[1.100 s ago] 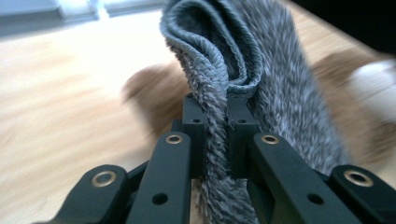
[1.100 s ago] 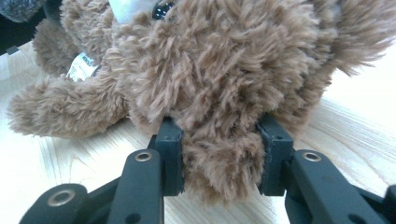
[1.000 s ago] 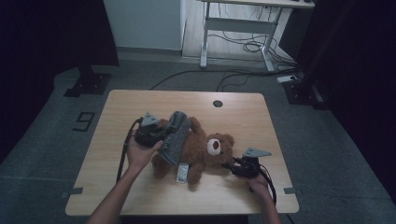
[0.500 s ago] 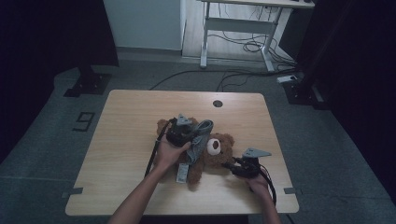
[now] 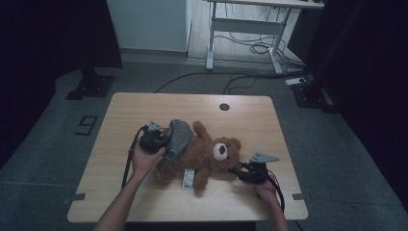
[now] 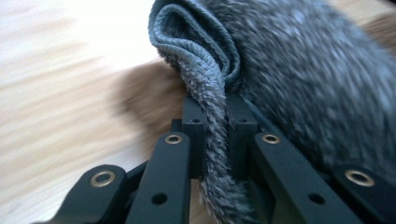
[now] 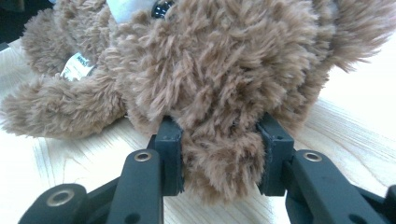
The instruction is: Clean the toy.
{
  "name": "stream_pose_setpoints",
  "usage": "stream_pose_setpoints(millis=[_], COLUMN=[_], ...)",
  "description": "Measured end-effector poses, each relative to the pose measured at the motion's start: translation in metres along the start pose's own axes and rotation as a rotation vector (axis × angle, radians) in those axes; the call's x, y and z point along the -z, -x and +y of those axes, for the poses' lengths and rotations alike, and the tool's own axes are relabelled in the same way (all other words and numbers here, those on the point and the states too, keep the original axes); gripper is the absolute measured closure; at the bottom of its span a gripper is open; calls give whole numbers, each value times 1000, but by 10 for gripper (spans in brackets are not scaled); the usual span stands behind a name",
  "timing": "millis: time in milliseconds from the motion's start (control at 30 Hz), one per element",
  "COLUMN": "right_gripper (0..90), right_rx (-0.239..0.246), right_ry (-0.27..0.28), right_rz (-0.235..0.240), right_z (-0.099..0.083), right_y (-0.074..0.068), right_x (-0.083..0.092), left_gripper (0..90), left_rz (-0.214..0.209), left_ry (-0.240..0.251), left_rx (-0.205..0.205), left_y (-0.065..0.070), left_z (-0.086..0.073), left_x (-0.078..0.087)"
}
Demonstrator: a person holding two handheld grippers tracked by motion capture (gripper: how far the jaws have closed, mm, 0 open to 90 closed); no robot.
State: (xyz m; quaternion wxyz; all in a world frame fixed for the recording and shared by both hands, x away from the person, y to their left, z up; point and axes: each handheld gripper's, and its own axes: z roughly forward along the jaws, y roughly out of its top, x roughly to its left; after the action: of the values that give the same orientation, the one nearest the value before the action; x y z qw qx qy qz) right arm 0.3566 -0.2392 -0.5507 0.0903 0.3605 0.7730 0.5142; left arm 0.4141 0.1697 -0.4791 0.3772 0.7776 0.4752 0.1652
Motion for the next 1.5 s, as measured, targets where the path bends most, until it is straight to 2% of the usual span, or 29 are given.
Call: stream_pose_setpoints(millis=[67, 167, 267, 367, 433, 533, 633, 667, 800, 833, 900, 967, 1000, 1033, 1067, 1133, 1200, 1333, 1500], right_gripper=[603, 603, 603, 602, 602, 601, 600, 600, 599, 599, 599, 598, 598, 597, 596, 597, 597, 598, 597], right_rx=[0, 0, 2, 1, 2, 1, 4, 3, 2, 2, 2, 0, 0, 0, 0, -3, 0, 4, -2], right_ry=[0, -1, -4, -4, -5, -4, -4, -4, -6, -6, -6, -5, -5, -5, -2, -1, -2, -7, -11], right_rz=[0, 0, 0, -1, -3, -4, -4, -4, -1, 0, -1, -1, -1, -2, -3, -2, 0, 1, 0], right_z=[0, 0, 0, 0, 0, 0, 0, 0, 0, 0, 0, 0, 0, 0, 0, 0, 0, 0, 0], right_y=[0, 0, 0, 0, 0, 0, 0, 0, 0, 0, 0, 0, 0, 1, 1, 1, 1, 1, 1], right_x=[0, 0, 0, 0, 0, 0, 0, 0, 1, 1, 1, 1, 1, 1, 1, 1, 1, 0, 0], left_gripper=[808, 807, 807, 807, 807, 806, 805, 804, 805, 804, 802, 800, 800, 800, 800, 802, 804, 806, 807], left_rz=[25, 24, 23, -6, -55, -116, -171, -189, -243, -248, -226, -186, -150, -111, -90, -90, -61, -29, 29], left_ry=[-28, -17, 26, 73, 104, 126, 137, 136, 120, 110, 84, 52, 34, 23, 19, 23, 42, 72, 39], left_rx=[24, 38, 19, -4, -20, -51, -84, -83, -125, -148, -206, -251, -280, -304, -306, -281, -284, -232, -160], left_y=[-13, -19, -13, -2, 11, 34, 59, 64, 102, 112, 131, 145, 149, 150, 148, 140, 131, 103, 61], left_z=[-10, -14, -6, 8, 19, 34, 45, 48, 57, 58, 59, 58, 57, 56, 54, 53, 53, 49, 35], left_x=[-2, 3, 14, 25, 29, 26, 18, 16, -2, -7, -18, -29, -35, -40, -42, -42, -36, -18, -7])
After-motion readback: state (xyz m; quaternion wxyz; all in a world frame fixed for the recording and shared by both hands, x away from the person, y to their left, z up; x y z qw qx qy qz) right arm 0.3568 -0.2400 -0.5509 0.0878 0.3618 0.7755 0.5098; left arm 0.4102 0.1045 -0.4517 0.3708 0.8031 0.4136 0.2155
